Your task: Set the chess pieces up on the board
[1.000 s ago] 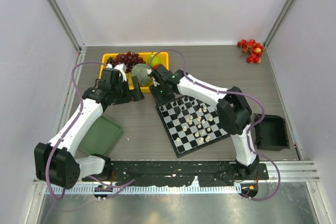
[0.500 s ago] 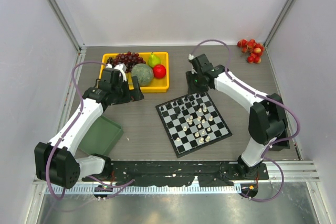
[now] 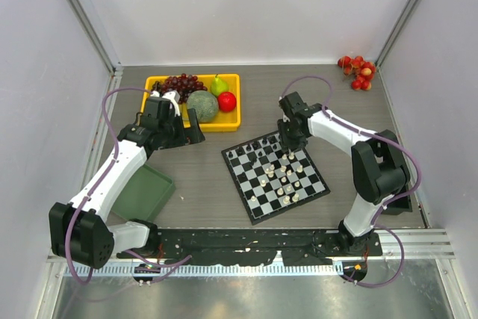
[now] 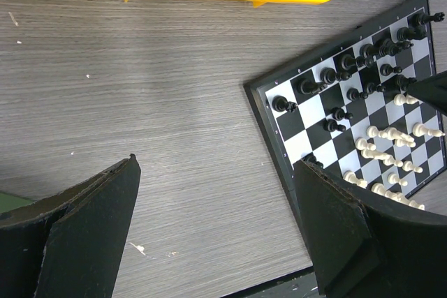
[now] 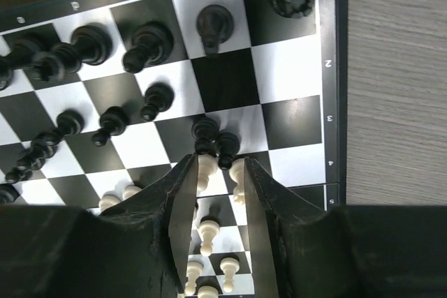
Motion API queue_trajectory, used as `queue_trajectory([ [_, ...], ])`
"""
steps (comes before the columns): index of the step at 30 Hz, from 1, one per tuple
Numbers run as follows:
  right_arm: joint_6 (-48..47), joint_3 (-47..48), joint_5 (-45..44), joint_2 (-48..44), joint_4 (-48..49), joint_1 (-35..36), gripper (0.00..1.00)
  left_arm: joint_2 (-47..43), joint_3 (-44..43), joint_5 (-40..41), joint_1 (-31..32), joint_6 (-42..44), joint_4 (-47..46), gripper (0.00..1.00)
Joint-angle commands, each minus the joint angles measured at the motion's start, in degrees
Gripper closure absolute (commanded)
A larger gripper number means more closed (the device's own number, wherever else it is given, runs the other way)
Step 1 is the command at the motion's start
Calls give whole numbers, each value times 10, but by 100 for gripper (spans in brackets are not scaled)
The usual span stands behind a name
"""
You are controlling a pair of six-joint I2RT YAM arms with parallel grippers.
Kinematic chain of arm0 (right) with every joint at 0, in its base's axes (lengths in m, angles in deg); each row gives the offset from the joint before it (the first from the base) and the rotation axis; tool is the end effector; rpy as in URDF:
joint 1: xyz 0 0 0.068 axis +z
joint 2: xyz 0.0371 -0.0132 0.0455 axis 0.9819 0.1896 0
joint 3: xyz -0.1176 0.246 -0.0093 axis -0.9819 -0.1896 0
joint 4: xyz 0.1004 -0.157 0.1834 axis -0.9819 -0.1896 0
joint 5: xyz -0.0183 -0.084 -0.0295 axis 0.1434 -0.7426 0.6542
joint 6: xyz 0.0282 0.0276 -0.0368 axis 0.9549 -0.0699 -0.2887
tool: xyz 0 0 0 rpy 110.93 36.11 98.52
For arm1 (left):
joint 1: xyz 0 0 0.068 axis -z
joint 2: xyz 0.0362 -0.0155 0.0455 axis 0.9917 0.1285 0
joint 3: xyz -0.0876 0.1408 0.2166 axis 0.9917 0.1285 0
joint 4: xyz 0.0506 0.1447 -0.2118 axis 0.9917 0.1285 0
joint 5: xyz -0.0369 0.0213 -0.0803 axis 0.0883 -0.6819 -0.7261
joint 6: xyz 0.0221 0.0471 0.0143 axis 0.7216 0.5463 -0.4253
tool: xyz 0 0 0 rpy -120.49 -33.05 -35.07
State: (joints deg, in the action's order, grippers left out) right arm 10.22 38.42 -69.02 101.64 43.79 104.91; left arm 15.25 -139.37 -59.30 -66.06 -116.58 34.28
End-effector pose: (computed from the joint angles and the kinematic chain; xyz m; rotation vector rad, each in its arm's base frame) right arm 0.3117 0.1499 0.1998 -0.2479 2.7676 0.1519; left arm 0.2465 -0.0781 0.2880 -0.1583 2.4345 -0.5074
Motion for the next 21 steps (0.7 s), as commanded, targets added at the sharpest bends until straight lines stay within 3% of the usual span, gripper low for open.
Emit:
queue_trajectory([
  [1, -4, -7, -13, -33, 20, -12, 62, -4, -12, 3, 2, -1, -11, 1],
  [21, -25, -14, 25, -41, 10, -19, 68, -4, -10, -5, 2, -4, -13, 1],
])
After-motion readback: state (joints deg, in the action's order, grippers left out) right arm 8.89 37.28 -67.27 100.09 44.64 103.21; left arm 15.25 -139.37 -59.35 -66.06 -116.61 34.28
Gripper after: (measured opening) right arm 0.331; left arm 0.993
